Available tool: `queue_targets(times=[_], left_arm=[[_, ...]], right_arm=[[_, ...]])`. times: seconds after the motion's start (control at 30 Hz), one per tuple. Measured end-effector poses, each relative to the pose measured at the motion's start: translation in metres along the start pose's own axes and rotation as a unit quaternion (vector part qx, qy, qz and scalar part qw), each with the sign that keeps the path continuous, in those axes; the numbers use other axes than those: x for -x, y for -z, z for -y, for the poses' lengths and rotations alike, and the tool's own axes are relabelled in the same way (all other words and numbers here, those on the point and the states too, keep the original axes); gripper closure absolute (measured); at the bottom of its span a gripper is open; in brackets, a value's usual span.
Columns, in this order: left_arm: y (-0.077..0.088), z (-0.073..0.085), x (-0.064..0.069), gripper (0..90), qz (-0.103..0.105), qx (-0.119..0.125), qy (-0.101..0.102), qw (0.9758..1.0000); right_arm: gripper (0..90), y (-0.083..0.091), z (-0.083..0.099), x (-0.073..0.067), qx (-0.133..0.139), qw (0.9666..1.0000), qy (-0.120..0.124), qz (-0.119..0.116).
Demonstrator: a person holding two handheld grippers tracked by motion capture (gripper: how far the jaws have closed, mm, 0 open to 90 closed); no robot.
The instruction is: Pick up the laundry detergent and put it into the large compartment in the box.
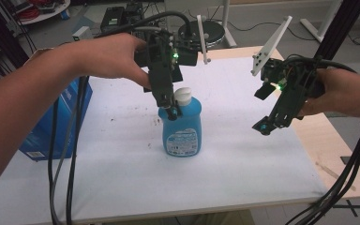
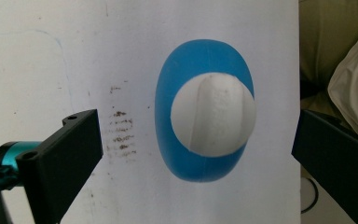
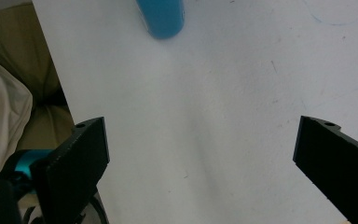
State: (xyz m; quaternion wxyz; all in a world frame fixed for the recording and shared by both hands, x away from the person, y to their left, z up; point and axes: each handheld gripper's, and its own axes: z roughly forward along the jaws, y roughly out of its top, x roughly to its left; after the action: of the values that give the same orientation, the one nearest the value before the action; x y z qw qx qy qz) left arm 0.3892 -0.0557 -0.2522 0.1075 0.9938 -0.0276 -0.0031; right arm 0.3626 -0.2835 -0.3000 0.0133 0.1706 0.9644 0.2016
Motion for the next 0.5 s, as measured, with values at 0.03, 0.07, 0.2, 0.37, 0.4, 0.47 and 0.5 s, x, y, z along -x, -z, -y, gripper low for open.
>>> queue_targets(times=[0.03, 0.07, 0.2, 0.37, 0.4, 0.47, 0.5], left_arm=[[-0.002, 0.000, -0.001, 1.7, 0.001, 0.001, 0.000, 1.0000], [-0.003, -0.001, -0.001, 1.7, 0.003, 0.002, 0.002, 1.0000], [-0.010, -0.003, -0.003, 1.7, 0.008, 0.001, 0.002, 1.0000], [-0.019, -0.004, -0.004, 1.7, 0.013, -0.001, 0.006, 0.9999], [-0.020, -0.004, -0.004, 1.7, 0.014, -0.003, 0.006, 0.9999], [-0.023, -0.004, -0.005, 1.7, 0.014, -0.002, 0.007, 0.9999], [-0.025, -0.004, -0.005, 1.7, 0.015, -0.002, 0.009, 0.9998]], right_arm=[[2.4, 0.000, 0.000, 0.000, -0.001, 1.0000, 0.000, -0.001], [2.5, -0.001, 0.000, 0.000, 0.000, 1.0000, 0.001, -0.001], [2.5, -0.002, 0.001, 0.002, 0.001, 1.0000, 0.001, -0.002], [2.4, -0.003, 0.001, 0.003, 0.000, 1.0000, -0.002, -0.003], [2.4, -0.003, 0.002, 0.003, 0.001, 1.0000, -0.002, -0.003], [2.4, -0.004, 0.003, 0.004, 0.000, 1.0000, -0.003, -0.003], [2.4, -0.004, 0.003, 0.004, 0.000, 1.0000, -0.004, -0.004]])
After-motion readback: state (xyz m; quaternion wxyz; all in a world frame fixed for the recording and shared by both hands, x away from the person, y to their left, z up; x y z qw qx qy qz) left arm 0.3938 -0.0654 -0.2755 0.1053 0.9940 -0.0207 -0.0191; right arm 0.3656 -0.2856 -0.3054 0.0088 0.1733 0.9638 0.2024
